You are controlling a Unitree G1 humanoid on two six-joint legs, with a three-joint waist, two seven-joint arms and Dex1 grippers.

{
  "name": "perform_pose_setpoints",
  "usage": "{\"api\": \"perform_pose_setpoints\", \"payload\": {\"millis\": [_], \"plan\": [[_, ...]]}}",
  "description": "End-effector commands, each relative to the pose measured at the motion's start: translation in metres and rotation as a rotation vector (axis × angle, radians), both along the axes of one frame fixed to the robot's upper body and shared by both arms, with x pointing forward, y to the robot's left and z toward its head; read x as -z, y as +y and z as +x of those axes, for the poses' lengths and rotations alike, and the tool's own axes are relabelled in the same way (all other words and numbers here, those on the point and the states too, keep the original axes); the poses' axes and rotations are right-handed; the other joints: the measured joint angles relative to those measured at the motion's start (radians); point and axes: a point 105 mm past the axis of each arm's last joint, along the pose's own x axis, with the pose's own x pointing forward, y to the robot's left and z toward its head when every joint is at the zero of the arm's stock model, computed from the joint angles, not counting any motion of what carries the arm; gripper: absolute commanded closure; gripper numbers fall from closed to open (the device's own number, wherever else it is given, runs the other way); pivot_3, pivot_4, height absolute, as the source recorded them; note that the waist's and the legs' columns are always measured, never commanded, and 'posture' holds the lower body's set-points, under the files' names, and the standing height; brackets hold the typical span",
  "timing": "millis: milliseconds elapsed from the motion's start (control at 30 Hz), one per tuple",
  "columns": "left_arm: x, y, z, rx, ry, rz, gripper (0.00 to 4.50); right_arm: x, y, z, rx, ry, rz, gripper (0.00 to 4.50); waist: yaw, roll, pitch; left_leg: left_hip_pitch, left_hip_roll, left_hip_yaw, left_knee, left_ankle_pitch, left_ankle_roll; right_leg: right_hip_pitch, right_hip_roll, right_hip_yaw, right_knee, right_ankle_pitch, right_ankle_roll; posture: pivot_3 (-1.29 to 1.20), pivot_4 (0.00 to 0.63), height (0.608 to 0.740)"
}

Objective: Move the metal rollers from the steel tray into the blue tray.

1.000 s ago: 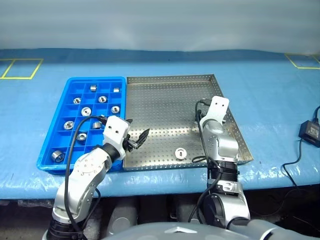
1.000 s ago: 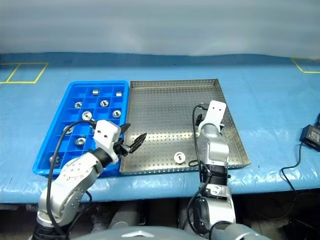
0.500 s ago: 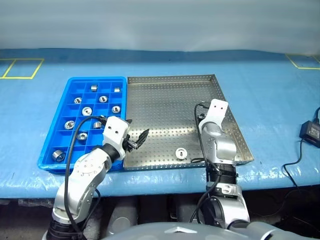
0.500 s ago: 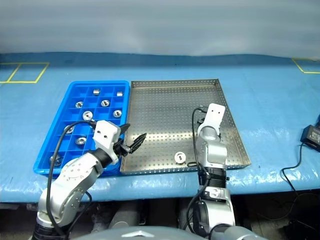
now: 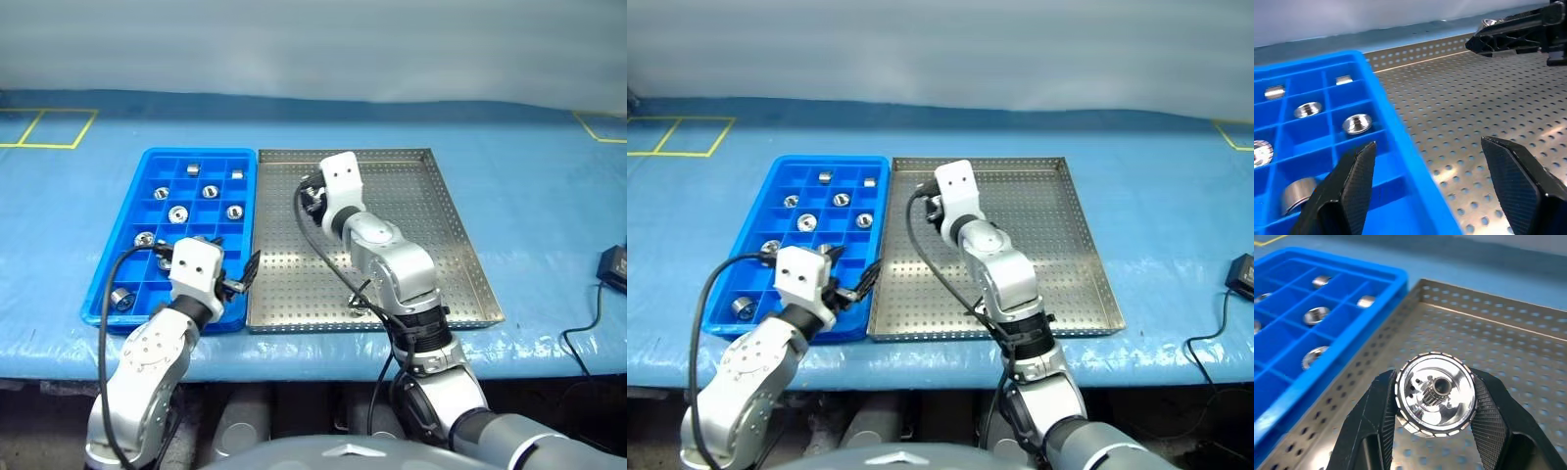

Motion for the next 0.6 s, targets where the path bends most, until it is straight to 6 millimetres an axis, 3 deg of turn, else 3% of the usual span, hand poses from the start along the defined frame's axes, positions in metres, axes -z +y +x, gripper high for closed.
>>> {"api": "perform_pose_setpoints", "payload": {"millis": [33,200,400,600], "plan": [[-0.020,0.007,-0.011,-0.028,-0.083,0.010,0.77,-0.020,0.023,-0.010,-0.120,-0.058,0.013,2.73,0.013,0.000,0.000,0.000,0.000,0.000,0.000,0.000,0.000,0.000,0.000,0.000,0.000,0.000,0.000,0.35,0.150,0.740],[-0.018,0.014,-0.031,-0.065,-0.063,0.015,0.77,-0.011,0.055,-0.032,-0.272,-0.001,0.040,2.73,0.039,0.000,0.000,0.000,0.000,-0.001,0.000,0.000,0.000,0.000,-0.001,-0.001,-0.001,-0.003,0.002,0.42,0.150,0.740],[-0.015,0.016,-0.040,-0.100,-0.040,-0.009,0.77,-0.003,0.068,-0.045,-0.357,0.031,0.044,2.73,0.082,0.000,0.000,0.000,0.000,-0.002,0.000,0.000,0.000,0.000,-0.001,-0.003,0.000,-0.006,-0.001,0.46,0.150,0.740],[-0.012,0.012,-0.041,-0.087,-0.028,-0.018,0.77,0.013,0.068,-0.050,-0.378,0.071,0.012,2.73,0.102,0.000,0.000,-0.001,0.000,-0.002,0.000,0.000,0.000,0.000,-0.001,-0.004,-0.001,-0.006,-0.001,0.45,0.150,0.740]]}}
